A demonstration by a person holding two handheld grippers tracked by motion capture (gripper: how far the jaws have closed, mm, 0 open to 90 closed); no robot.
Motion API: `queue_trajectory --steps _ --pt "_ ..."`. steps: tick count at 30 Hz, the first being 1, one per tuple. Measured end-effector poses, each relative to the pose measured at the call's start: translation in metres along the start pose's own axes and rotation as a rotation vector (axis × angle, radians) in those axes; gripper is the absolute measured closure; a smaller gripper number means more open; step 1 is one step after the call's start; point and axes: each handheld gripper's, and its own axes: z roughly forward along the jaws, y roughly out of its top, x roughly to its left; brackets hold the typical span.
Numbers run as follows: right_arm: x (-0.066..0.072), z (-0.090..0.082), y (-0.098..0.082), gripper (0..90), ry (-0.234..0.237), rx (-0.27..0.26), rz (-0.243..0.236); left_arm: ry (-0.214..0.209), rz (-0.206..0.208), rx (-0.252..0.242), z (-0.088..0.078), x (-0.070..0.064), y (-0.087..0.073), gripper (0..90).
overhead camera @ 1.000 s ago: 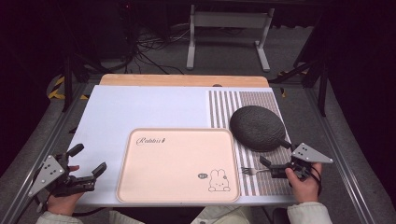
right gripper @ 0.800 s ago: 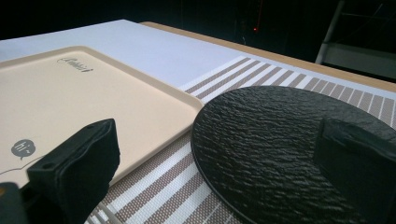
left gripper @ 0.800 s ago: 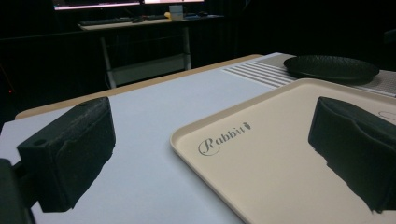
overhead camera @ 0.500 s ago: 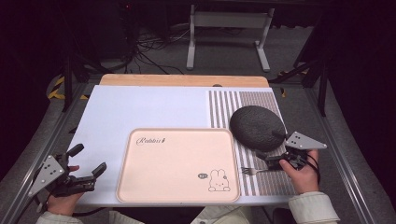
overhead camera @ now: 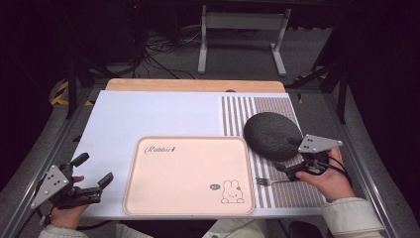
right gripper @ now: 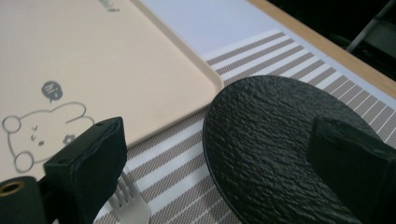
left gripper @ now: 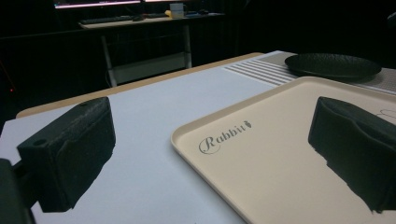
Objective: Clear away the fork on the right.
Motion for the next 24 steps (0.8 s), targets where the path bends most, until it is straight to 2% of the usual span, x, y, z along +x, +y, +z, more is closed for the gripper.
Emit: queue_trajectory --steps 15,20,24 --pt "-0.006 -0.002 0.018 8.2 0.061 0.231 -0.127 0.0 0.004 0.0 0.0 0.0 0.0 1.5" --pt "-0.006 0.0 0.022 9.1 0.079 0.296 -0.154 -0.002 0.0 0.003 0.0 0.0 0.0 1.5" --pt "-0.008 0.004 0.023 9.9 0.113 0.364 -0.165 -0.002 0.003 0.004 0.0 0.0 0.0 1.5"
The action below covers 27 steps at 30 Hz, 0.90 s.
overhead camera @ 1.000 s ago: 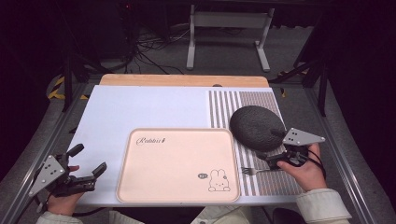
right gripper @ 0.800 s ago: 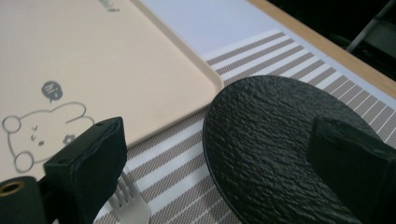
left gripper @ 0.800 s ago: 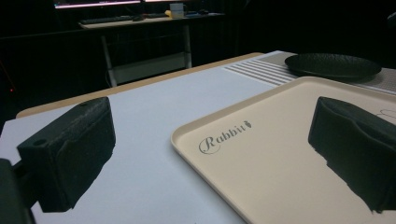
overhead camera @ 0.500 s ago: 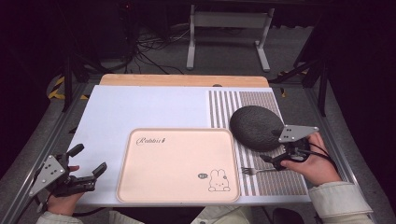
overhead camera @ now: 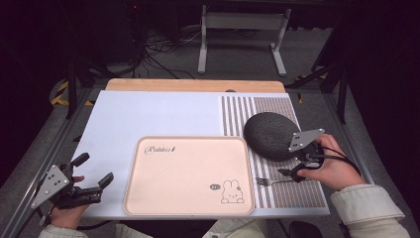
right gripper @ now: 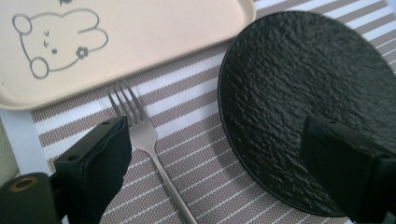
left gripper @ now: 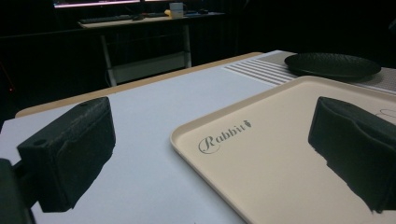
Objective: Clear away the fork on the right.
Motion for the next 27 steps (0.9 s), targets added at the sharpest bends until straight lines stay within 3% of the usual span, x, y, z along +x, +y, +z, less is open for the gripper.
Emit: queue_trajectory --steps 9,15,21,27 --pt "-0.001 0.007 0.005 10.8 0.035 0.099 -0.045 0.0 -0.004 0.001 0.0 0.0 0.0 1.5" --pt "0.0 0.012 0.005 10.6 0.07 0.169 -0.045 0.0 -0.004 0.001 0.0 0.0 0.0 1.5" --pt "0.001 0.014 0.006 10.4 0.079 0.197 -0.055 0.0 -0.003 0.001 0.0 0.0 0.0 1.5" --pt "0.005 0.018 0.007 12.8 0.095 0.163 -0.064 0.001 0.001 0.002 0.0 0.0 0.0 1.5"
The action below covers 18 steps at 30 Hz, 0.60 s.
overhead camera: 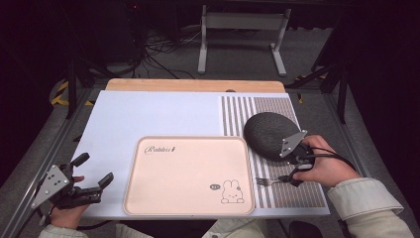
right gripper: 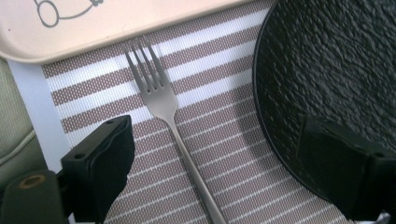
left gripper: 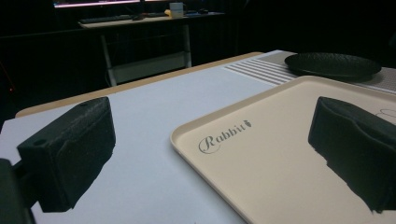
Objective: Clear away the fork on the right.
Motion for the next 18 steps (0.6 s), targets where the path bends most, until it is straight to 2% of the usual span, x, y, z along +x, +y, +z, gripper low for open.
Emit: queue_trajectory --steps 2,4,10,18 --pt "0.0 0.002 0.0 15.2 0.001 -0.007 -0.012 0.001 0.002 -0.004 0.0 0.0 0.0 1.5" --pt "0.001 0.005 0.0 22.4 0.02 0.003 -0.032 0.0 0.001 0.0 0.0 0.0 0.0 1.5" --pt "0.005 0.015 -0.001 28.9 0.057 0.063 -0.05 0.0 0.0 0.0 0.0 0.0 0.0 1.4" --pt "0.007 0.029 -0.002 37.6 0.104 0.115 -0.094 0.0 0.0 0.0 0.0 0.0 0.0 1.5"
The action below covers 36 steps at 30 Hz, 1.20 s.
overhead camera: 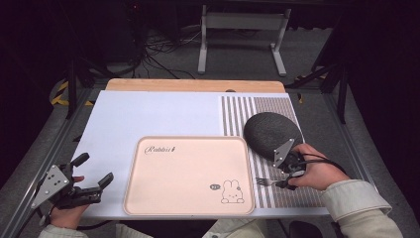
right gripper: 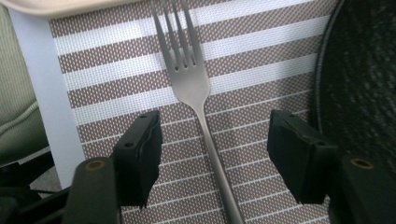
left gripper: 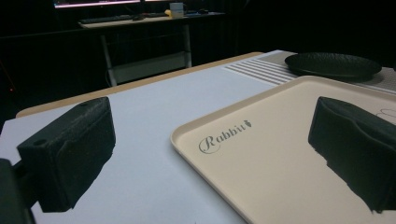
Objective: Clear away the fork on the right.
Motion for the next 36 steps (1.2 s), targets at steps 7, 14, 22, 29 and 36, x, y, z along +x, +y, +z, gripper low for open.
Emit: queue_trajectory --steps 7,14,22,29,36 --pt "-0.001 0.009 -0.001 47.5 0.032 0.03 -0.031 0.0 0.0 0.0 0.0 0.0 0.0 1.5" --pt "-0.001 0.015 -0.001 60.5 0.057 0.076 -0.054 0.0 0.0 0.0 0.0 0.0 0.0 1.5" --pt "-0.003 0.019 0.0 73.4 0.057 0.11 -0.098 -0.001 -0.003 0.0 0.0 0.0 0.0 1.5" --pt "-0.004 0.02 0.002 79.2 0.058 0.125 -0.114 -0.001 -0.001 0.0 0.0 0.0 0.0 1.5" --pt "-0.003 0.02 0.003 82.5 0.063 0.132 -0.137 -0.001 -0.001 0.0 0.0 0.0 0.0 1.5"
